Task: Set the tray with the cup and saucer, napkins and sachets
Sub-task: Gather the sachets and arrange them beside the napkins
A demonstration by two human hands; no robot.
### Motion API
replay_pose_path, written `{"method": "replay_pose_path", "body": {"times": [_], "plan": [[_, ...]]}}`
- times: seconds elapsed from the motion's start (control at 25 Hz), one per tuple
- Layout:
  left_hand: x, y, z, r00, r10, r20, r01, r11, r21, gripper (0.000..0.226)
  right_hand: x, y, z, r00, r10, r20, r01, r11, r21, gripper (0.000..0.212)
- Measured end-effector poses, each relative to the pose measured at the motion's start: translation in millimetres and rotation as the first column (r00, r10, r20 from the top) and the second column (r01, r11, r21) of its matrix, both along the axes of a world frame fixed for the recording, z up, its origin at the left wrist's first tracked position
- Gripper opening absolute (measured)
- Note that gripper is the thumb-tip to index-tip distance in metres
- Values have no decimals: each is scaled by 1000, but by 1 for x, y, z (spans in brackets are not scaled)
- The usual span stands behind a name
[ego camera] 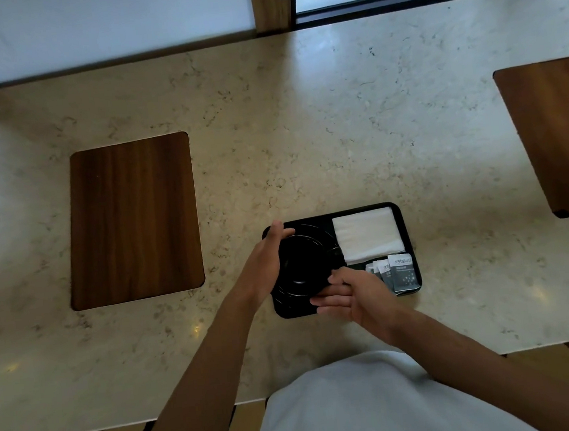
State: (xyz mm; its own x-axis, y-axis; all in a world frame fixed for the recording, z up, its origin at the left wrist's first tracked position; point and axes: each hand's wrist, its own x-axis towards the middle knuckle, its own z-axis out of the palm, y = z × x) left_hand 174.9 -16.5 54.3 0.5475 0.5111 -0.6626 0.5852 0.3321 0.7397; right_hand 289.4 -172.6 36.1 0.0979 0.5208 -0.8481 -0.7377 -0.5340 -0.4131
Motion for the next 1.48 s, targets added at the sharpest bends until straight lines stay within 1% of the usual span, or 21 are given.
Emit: {"method": "replay_pose_path", "body": {"times": [0.08,0.16,0.2,0.28,0.32,0.4,0.48,0.6,0.68,0.72,0.8,0.96,1.16,1.28,1.48], "plan": [[-10,-8,0,998,66,19,-65,998,-19,85,4,3,-3,997,31,64,-30,999,-15,29],[-20,-15,-2,990,138,31,-136,989,-50,81,8,5,-4,987,62,147,-61,998,-11,37],[-25,-18,-2,984,173,33,-170,983,-68,75,9,5,-4,976,87,198,-87,996,-10,46],[-33,-24,-5,974,222,36,-218,972,-90,49,10,5,-5,932,169,321,-176,984,-8,61],[-35,-28,-5,973,227,48,-222,971,-93,38,10,4,-5,901,209,380,-223,975,-7,66],[-38,-37,-4,965,256,59,-250,964,-95,40,10,3,-3,849,255,463,-285,959,-6,73],[-42,-47,-4,954,297,46,-290,951,-106,35,11,4,0,816,276,508,-316,949,-9,78],[-44,-58,-2,956,293,35,-288,952,-106,37,14,9,4,786,299,541,-344,939,-20,78],[-44,-62,-2,945,326,34,-322,942,-89,30,15,12,5,772,313,554,-355,934,-32,77],[-44,-63,-1,935,352,38,-346,931,-111,27,16,13,5,766,315,561,-356,934,-38,77],[-43,-63,1,922,385,35,-376,914,-155,31,18,14,5,761,314,567,-353,935,-44,77],[-43,-59,2,927,375,28,-367,917,-155,45,19,15,4,755,320,572,-363,931,-42,78],[-42,-54,-3,926,377,-16,-375,917,-133,48,20,14,0,757,314,573,-362,932,-31,78],[-43,-55,-7,931,363,-47,-366,928,-73,46,20,13,-3,757,314,573,-360,932,-35,78],[-46,-54,-11,946,310,-96,-293,944,152,45,21,11,-2,720,352,598,-396,916,-62,81]]}}
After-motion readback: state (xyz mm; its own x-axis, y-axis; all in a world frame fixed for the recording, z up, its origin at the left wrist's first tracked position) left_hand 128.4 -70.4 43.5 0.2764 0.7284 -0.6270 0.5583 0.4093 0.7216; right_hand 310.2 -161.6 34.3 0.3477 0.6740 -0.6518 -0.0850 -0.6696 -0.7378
